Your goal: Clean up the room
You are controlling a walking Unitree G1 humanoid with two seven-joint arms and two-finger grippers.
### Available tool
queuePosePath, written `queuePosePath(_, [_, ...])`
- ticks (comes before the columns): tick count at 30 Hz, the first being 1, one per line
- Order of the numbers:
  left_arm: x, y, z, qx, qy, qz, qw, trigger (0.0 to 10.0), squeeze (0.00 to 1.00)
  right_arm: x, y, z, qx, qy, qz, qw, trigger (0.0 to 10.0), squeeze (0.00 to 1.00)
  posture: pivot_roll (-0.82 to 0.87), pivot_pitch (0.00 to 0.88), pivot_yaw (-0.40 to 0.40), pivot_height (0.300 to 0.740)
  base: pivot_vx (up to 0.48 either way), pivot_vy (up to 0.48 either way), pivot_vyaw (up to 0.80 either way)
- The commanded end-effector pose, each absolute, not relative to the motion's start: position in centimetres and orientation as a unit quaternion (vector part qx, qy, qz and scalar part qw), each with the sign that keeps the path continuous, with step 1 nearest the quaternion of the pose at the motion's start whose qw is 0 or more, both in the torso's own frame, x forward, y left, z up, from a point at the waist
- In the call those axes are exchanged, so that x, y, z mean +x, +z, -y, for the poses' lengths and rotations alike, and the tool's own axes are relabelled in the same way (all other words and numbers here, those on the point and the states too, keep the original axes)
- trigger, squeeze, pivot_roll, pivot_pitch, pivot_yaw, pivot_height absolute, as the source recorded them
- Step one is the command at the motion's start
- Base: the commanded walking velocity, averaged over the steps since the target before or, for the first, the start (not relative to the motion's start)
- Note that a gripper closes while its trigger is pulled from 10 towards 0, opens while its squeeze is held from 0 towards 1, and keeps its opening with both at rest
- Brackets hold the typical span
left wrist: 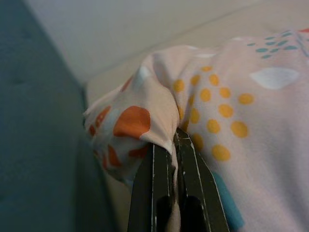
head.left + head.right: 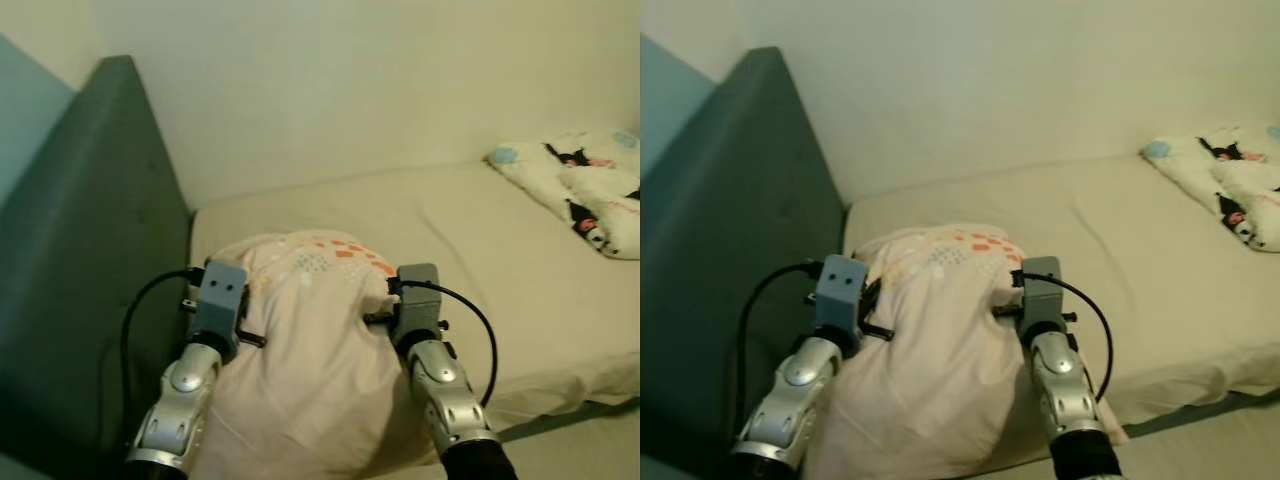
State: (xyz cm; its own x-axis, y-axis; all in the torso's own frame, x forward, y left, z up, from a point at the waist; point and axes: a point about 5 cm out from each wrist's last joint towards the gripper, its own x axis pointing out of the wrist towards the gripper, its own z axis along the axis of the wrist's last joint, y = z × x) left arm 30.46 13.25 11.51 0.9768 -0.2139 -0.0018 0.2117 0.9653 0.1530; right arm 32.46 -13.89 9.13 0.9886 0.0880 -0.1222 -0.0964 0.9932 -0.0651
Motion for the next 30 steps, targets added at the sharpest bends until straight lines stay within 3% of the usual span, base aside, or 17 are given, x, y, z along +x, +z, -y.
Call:
queuePosePath(1, [30.29,12.06,-12.44,0.085,-0.126,0.024,0.988,10.0,0.00,32.64,9.99,12.95,-0.035,0.065,-0.036,0.997,10.0,0.00,-0.06,0.057,0.042,0.739,0.000,-0.480,0.00])
queuePosePath(8, [30.13,11.99,-12.41,0.090,-0.128,0.024,0.987,10.0,0.00,32.54,9.86,13.06,-0.035,0.064,-0.038,0.997,10.0,0.00,-0.05,0.066,0.042,0.739,0.000,-0.480,0.00])
queuePosePath(30, [30.24,12.02,-12.02,0.084,-0.136,0.019,0.987,10.0,0.00,32.45,9.78,13.28,-0.037,0.059,-0.039,0.997,10.0,0.00,-0.05,0.068,0.047,0.739,0.000,0.000,0.00])
